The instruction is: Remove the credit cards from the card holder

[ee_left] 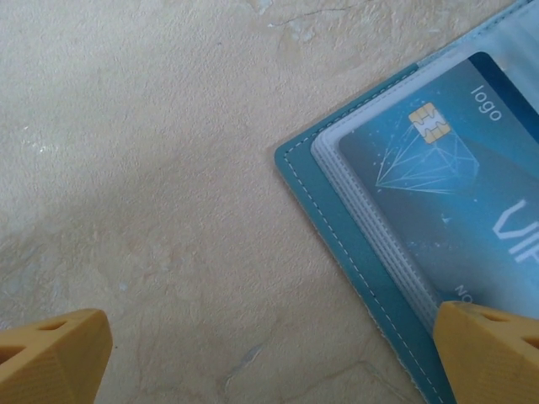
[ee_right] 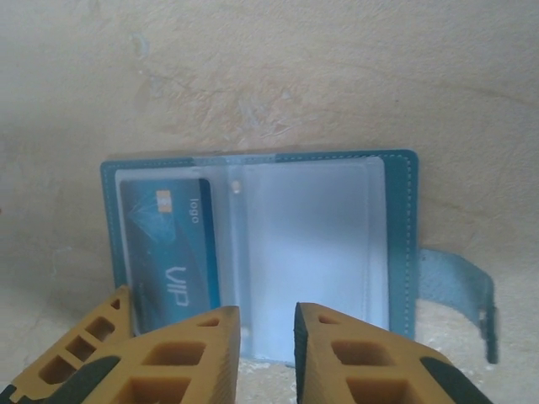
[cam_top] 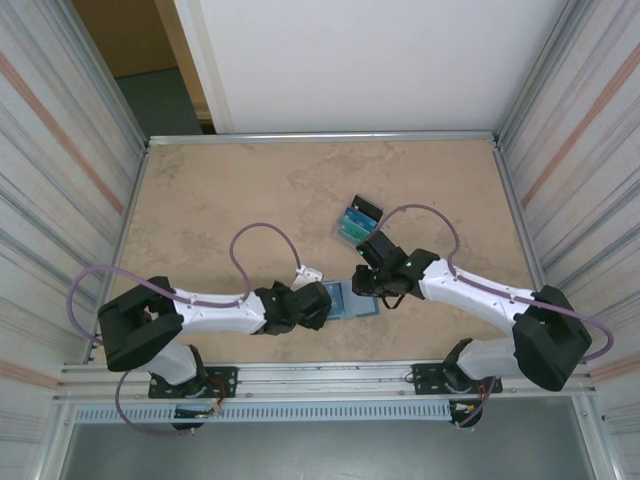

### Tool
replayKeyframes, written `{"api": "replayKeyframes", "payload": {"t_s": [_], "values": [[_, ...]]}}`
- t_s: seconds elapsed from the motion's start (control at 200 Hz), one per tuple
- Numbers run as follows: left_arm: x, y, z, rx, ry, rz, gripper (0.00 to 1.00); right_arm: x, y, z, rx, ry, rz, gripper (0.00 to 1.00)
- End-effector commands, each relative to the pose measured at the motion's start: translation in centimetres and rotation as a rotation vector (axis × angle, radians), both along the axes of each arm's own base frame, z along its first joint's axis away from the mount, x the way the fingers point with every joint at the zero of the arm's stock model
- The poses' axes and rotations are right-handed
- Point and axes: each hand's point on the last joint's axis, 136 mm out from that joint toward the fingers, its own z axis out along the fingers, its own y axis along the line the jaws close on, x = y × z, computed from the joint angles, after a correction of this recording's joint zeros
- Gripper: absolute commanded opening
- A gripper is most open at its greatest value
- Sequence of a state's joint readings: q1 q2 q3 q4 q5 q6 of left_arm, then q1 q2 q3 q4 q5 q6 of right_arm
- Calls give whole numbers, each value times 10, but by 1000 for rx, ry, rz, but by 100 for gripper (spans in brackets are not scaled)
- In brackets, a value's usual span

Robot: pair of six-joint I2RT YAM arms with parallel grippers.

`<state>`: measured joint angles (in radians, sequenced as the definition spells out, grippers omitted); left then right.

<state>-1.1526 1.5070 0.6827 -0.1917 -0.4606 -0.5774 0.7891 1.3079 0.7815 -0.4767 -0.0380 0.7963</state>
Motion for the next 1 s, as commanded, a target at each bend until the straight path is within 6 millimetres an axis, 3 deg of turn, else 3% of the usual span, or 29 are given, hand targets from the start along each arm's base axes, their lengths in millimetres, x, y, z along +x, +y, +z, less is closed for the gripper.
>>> {"api": "replayKeyframes", "payload": {"t_s": [0.0, 0.15, 0.336, 0.556, 0.992], "values": [[0, 2, 14, -44, -14, 40, 99, 0, 14, 1, 90, 36, 11, 19], [10, 6, 27, -118, -15, 88, 99, -2, 19, -5, 151, 72, 19, 18], [23, 5, 30, -186, 8, 103, 99, -3, 23, -13, 191, 107, 25, 19], [29, 7, 19, -173, 39, 106, 99, -4, 26, -25, 192, 139, 21, 19], [23, 14, -2, -88, 90, 88, 99, -4, 35, -45, 227, 197, 23, 15]]}}
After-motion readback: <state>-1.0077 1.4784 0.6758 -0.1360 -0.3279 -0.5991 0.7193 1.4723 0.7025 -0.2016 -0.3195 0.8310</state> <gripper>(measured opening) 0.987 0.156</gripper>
